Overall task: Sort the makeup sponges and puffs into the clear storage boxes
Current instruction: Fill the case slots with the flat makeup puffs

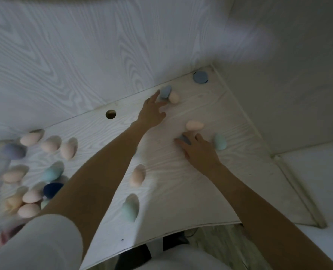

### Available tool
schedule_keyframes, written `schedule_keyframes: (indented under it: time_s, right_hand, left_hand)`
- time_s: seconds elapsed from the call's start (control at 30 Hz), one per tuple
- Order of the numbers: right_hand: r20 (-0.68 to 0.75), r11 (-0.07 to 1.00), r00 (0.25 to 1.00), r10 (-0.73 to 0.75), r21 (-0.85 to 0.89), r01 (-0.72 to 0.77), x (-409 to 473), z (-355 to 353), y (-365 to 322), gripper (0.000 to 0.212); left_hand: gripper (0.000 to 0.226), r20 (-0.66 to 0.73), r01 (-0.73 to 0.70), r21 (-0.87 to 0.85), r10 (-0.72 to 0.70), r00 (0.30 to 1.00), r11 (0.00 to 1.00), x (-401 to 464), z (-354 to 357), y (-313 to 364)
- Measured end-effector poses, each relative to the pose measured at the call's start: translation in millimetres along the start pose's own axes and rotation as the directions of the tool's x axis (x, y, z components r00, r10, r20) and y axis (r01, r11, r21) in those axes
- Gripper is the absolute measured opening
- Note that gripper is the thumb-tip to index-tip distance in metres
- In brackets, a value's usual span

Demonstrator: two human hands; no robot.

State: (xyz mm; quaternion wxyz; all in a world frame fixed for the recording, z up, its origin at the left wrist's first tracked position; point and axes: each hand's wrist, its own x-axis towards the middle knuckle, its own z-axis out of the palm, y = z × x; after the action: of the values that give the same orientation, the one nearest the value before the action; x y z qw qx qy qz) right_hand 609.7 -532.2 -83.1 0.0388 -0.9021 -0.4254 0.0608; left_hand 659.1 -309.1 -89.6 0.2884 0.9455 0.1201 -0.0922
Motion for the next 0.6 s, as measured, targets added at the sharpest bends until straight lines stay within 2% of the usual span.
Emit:
schedule_keyframes:
  time_s: [0.1, 0.17, 0.27, 0.33, 0.4, 0.47, 0.53, 0.6]
  right_hand:
    - [-0.035, 1.0, 0.999, 0.002, -0.002, -0.002, 1, 4, 4, 0.054]
    - [-0.033, 1.0, 0.999, 0.021, 0.016, -0.02, 1, 7, 4, 0.054]
    - [-0.025, 0.997, 0.999, 0.044, 0.072, -0.042, 1, 9, 3, 0.052]
    - [-0.025, 0.996, 0.999, 0.047, 0.081, -0.045, 2, 10, 3, 0.051]
    - [-0.024, 0.995, 0.999, 0.044, 0.092, -0.041, 3, 5, 1, 0.051]
    - [-0.012, 0.989, 0.997, 0.07, 0.129, -0.068, 1, -3, -2, 0.051]
    - [-0.016, 0.976, 0.993, 0.119, 0.184, -0.114, -2, -12, -7, 0.051]
    - [-0.079, 0.958, 0.986, 0.148, 0.259, -0.123, -7, -22, -17, 0.049]
  left_hand:
    - [0.052, -0.026, -0.021, -0.014, 0.021, 0.999, 1.0, 13, 4, 1]
    - [0.047, -0.119, -0.016, -0.063, 0.008, 0.993, 0.998, 12, 3, 2]
    - [0.033, -0.34, 0.036, -0.227, -0.114, 0.933, 0.973, -9, -6, 5]
    - [0.018, -0.425, 0.052, -0.395, -0.232, 0.875, 0.917, -31, -16, 8]
    - [0.008, -0.4, 0.052, -0.55, -0.318, 0.86, 0.834, -59, -25, 8]
    - [0.013, -0.34, 0.067, -0.61, -0.337, 0.878, 0.789, -88, -32, 8]
    - [0.013, -0.315, 0.093, -0.576, -0.325, 0.892, 0.812, -122, -38, 5]
    - [0.012, -0.335, 0.114, -0.496, -0.311, 0.889, 0.861, -158, -44, 0]
